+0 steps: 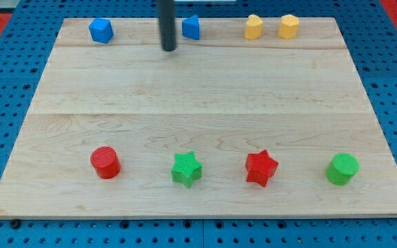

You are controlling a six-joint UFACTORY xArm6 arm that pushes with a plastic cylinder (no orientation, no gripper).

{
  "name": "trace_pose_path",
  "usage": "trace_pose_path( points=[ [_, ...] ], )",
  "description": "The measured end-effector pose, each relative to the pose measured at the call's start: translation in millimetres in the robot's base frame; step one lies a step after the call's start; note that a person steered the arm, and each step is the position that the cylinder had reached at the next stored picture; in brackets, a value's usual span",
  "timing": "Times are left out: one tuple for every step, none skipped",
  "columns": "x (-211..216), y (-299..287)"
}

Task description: Place your arm to the left of the blue cube

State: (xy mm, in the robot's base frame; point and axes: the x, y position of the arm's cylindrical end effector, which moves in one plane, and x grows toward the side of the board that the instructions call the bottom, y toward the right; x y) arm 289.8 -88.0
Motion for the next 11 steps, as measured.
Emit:
trace_pose_path(
  points=[
    [26.7, -50.2],
    [43.4, -74.9],
    [84.8, -119.7],
    [111.7, -180.8],
    [119.7, -216.8],
    [95.2, -216.9],
    [62.8, -216.3],
    [20.2, -197.6],
    [-22.1, -172.2],
    [-47.2, -157.0],
    [-70.1, -128.9]
  ],
)
